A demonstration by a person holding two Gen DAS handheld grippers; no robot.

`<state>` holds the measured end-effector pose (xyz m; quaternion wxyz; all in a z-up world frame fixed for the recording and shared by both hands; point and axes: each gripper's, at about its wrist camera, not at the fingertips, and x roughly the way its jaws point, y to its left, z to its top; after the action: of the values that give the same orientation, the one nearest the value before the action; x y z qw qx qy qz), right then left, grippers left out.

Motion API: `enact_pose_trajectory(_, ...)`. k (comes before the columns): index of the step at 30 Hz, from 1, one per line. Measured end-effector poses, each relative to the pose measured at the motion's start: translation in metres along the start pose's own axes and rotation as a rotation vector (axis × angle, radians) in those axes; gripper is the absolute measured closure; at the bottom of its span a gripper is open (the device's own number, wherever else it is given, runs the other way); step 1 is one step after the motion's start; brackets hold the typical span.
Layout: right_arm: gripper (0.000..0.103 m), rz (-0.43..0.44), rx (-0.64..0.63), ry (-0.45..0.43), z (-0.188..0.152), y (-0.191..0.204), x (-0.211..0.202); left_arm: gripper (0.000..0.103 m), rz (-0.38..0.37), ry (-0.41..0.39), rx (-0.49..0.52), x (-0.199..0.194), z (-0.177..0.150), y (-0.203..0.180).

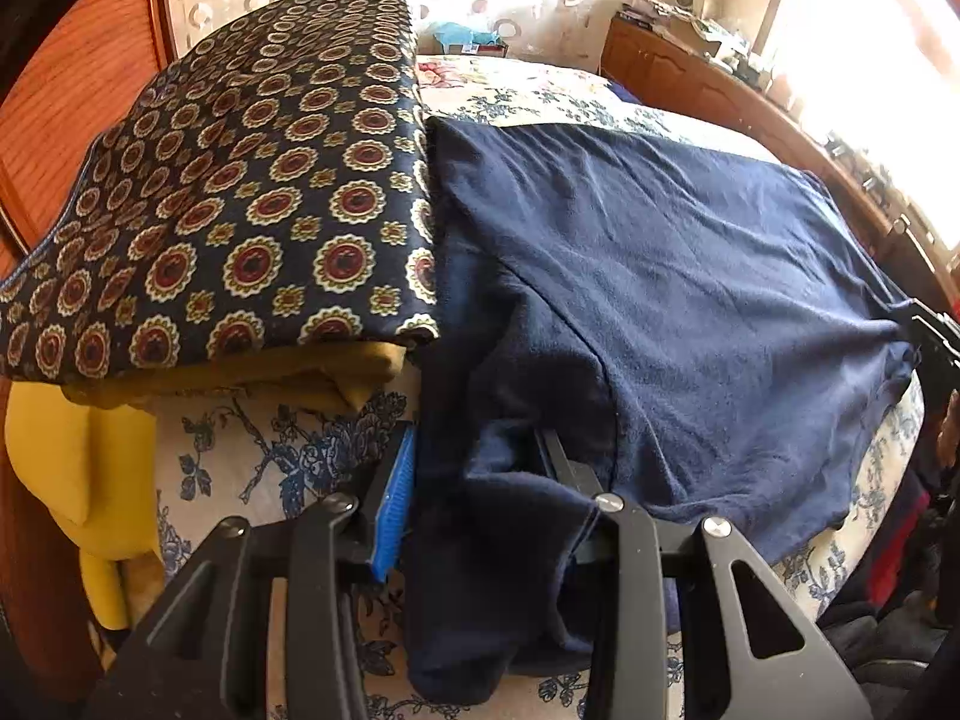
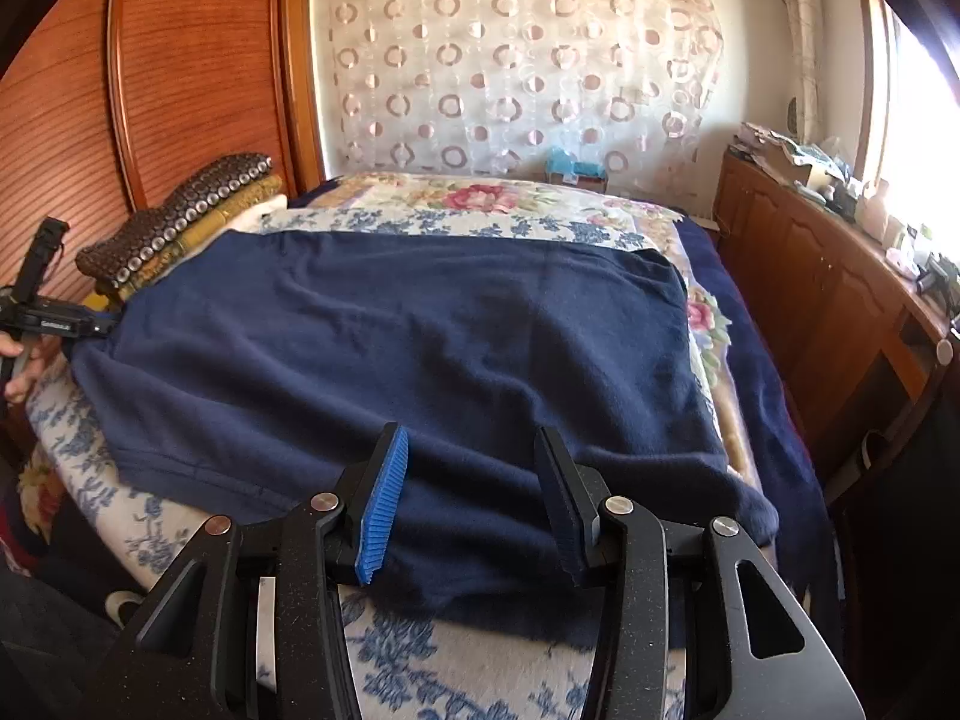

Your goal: Fold small clothes

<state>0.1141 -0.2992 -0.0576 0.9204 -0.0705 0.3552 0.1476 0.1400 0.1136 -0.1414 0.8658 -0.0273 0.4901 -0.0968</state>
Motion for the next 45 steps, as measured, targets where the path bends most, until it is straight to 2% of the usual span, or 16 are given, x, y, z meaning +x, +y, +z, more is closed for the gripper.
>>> enact_pose_trajectory(1, 0.044, 0.004, 0.001, 0.004, 0.0, 0.0, 0.004, 0.08, -0.016, -0.003, 0.004, 0.001, 0.001, -0.003)
enact_pose_trajectory(3, 0.039, 0.012, 0.003, 0.018, 0.0, 0.0, 0.012, 0.094, -0.02, -0.015, 0.016, 0.0, 0.001, -0.006)
enact_pose_trajectory(5, 0.039, 0.005, -0.002, 0.034, -0.001, 0.003, 0.021, 0.097, -0.018, -0.037, 0.024, -0.002, -0.001, -0.009)
enact_pose_trajectory(12, 0.039, 0.0, 0.027, 0.051, -0.012, -0.003, 0.024, 0.099, -0.092, -0.169, 0.005, -0.025, 0.015, -0.035)
enact_pose_trajectory(14, 0.039, 0.001, 0.048, 0.053, -0.014, -0.01, 0.022, 0.099, -0.144, -0.212, 0.019, -0.034, 0.025, -0.049)
enact_pose_trajectory(18, 0.039, -0.001, 0.094, 0.042, -0.02, -0.023, 0.013, 0.099, -0.234, -0.275, 0.079, -0.052, 0.047, -0.087)
enact_pose_trajectory(24, 0.039, -0.012, 0.114, 0.019, -0.023, -0.032, -0.001, 0.099, -0.34, -0.321, 0.185, -0.065, 0.084, -0.155)
enact_pose_trajectory(33, 0.039, -0.036, 0.141, -0.052, -0.026, -0.046, -0.035, 0.099, -0.425, -0.327, 0.353, -0.068, 0.13, -0.261)
enact_pose_trajectory(42, 0.039, -0.077, 0.144, -0.088, -0.03, -0.059, -0.06, 0.099, -0.451, -0.294, 0.442, -0.068, 0.142, -0.332)
enact_pose_trajectory(44, 0.039, -0.095, 0.152, -0.086, -0.033, -0.061, -0.061, 0.099, -0.44, -0.269, 0.458, -0.062, 0.142, -0.341)
enact_pose_trajectory(45, 0.039, -0.101, 0.157, -0.083, -0.035, -0.063, -0.061, 0.097, -0.433, -0.224, 0.487, -0.055, 0.142, -0.348)
